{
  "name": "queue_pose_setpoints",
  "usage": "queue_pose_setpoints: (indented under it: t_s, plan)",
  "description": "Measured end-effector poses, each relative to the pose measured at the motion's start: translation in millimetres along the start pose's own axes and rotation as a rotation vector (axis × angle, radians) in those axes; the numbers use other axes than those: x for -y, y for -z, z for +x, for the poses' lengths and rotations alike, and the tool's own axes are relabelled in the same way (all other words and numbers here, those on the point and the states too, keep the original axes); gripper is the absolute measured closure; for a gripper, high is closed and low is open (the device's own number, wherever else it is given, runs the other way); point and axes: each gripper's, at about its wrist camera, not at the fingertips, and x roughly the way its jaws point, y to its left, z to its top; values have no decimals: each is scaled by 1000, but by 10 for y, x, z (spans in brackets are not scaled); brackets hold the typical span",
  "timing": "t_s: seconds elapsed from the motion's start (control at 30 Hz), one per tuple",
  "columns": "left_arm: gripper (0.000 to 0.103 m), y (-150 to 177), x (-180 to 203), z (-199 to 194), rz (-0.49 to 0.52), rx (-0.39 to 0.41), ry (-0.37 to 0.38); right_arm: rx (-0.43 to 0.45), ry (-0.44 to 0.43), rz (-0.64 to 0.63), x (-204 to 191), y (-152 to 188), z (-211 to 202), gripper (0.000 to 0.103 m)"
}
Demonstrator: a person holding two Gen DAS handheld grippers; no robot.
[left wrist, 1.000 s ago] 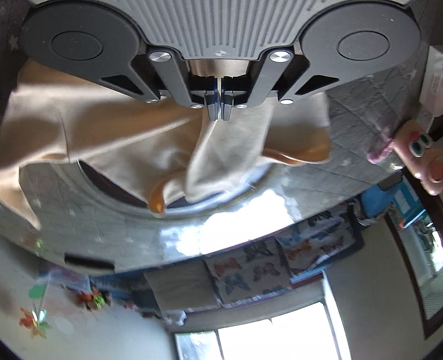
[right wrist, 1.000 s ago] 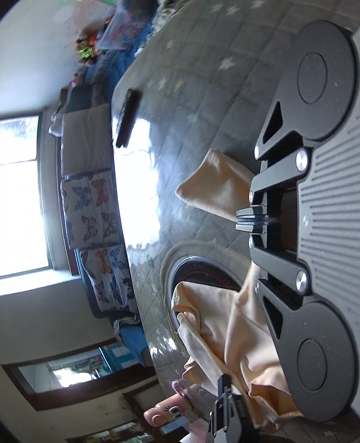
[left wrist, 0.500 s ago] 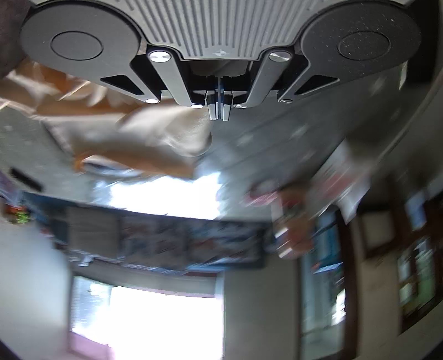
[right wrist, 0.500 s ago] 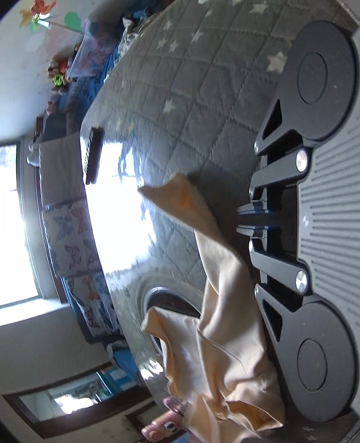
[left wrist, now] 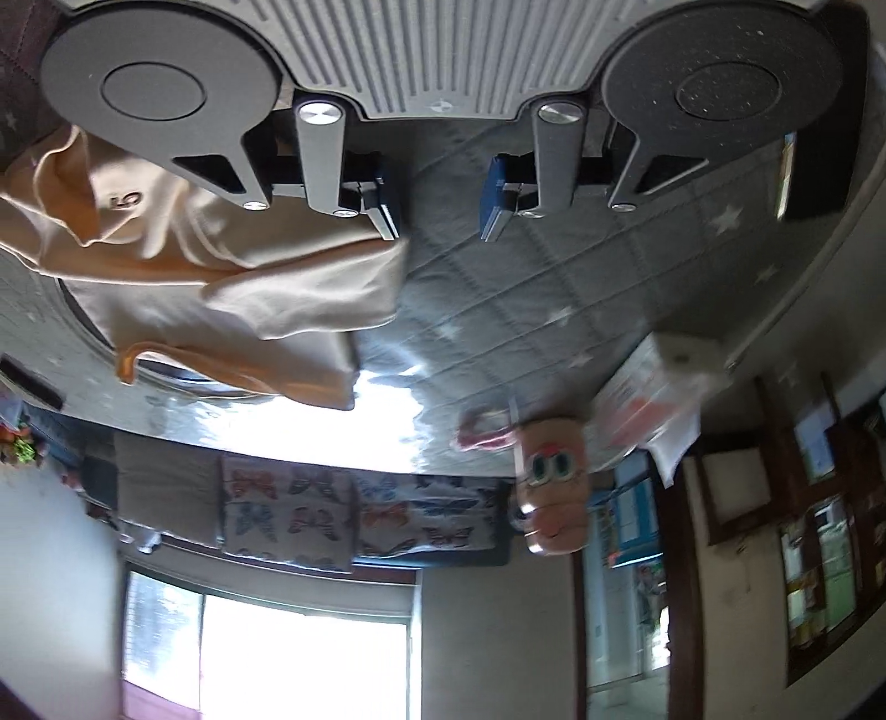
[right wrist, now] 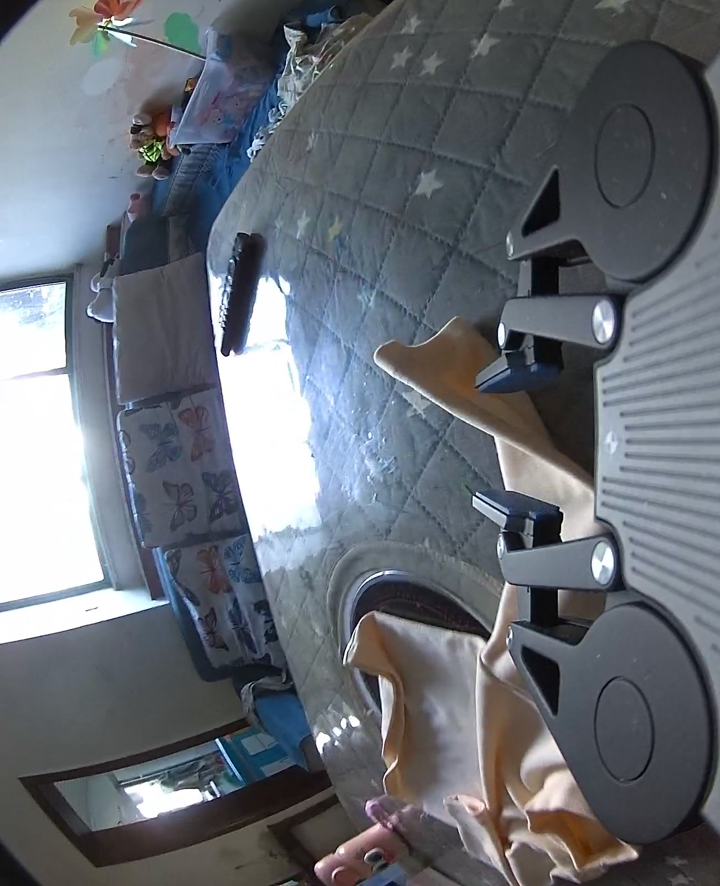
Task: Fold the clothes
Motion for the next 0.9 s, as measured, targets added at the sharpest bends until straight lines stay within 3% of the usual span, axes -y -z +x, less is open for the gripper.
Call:
queue_pose_setpoints:
  t_s: [0.13,0.2,0.4,0.53,0.7,0.77,0.83,0.9]
  plan:
    - [62,-61,87,98,20,-1,15,-20,19,-10,19,10,150,98]
    - [62,-84,120,152,35,0,20,-20,38,-14,69,63,119,99]
    - [55,-172,429,243,170,28,96,-36,97,37,256,189,-28,99]
    - [54,-231,748,402,279,33,142,-55,135,67,374,204,-50,91]
    - [52,-210,1042,663,402,5,175,-9,118,0,271,62,-101,85]
    - [53,-181,1087,763,426,-12,163,1,88,-39,167,17,-106,75]
    - [60,-162,1059,810,426,-15,146,-1,55,-76,62,-4,-89,72]
    - [90,-164,994,839,406,-18,130,-3,14,-120,-87,-19,-62,70]
